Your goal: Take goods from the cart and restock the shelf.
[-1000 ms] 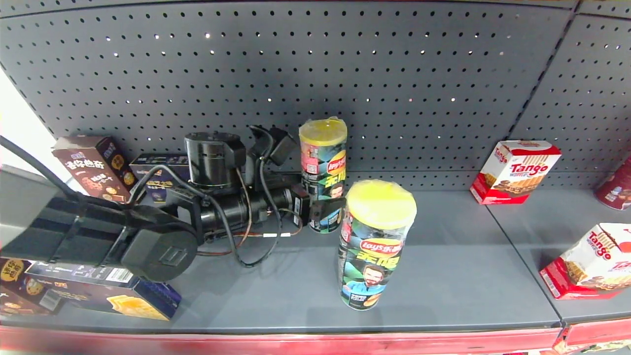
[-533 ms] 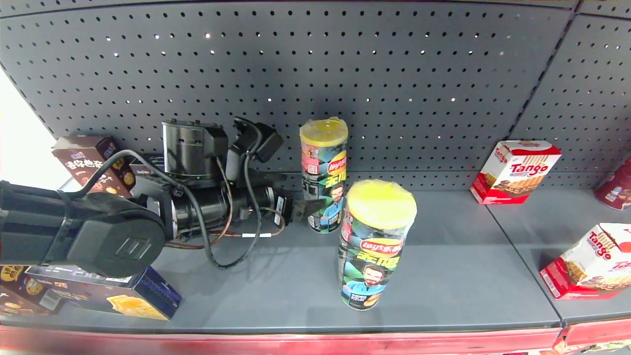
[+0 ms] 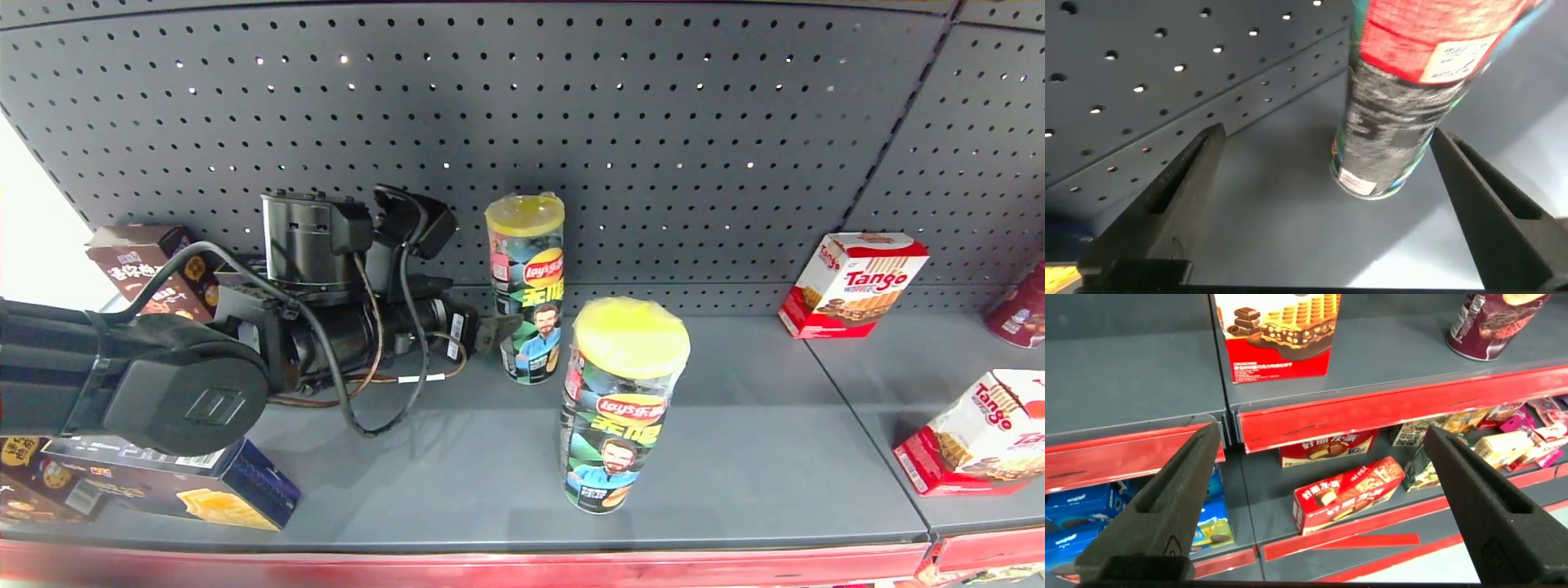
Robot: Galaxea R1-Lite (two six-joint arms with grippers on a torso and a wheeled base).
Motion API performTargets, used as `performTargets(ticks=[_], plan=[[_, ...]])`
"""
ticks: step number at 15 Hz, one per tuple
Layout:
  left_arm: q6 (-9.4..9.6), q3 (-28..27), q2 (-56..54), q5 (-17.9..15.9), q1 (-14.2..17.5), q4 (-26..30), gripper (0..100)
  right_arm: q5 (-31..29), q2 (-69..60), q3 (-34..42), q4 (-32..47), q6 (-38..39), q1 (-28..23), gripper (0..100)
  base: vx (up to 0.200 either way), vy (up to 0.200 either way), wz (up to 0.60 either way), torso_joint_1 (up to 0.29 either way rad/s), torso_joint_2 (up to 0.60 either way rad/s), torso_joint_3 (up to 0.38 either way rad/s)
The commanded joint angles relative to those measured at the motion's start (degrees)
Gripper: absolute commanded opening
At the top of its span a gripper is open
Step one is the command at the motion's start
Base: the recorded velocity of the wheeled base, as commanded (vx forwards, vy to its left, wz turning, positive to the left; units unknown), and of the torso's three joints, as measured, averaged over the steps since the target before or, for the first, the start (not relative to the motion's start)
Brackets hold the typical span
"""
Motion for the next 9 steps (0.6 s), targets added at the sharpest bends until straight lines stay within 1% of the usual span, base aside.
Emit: performTargets(ticks=[1, 3, 7, 9], plan=[[0.00, 0.0, 0.4, 0.4, 0.4, -0.1, 100, 0.0, 0.1, 0.0, 0.0, 0.0, 0.0, 100, 0.000, 0.000, 0.00, 0.000, 0.00, 0.000], [0.17, -0.1, 0.4, 0.6, 0.8, -0.1, 100, 0.0, 0.1, 0.0, 0.0, 0.0, 0.1, 100, 0.000, 0.000, 0.00, 0.000, 0.00, 0.000], [0.35, 0.0, 0.4, 2.1, 1.8, -0.1, 100, 0.0, 0.1, 0.0, 0.0, 0.0, 0.0, 100, 0.000, 0.000, 0.00, 0.000, 0.00, 0.000], [0.61, 0.0, 0.4, 2.1, 2.1, -0.1, 100, 0.0, 0.1, 0.0, 0.0, 0.0, 0.0, 100, 0.000, 0.000, 0.00, 0.000, 0.00, 0.000]])
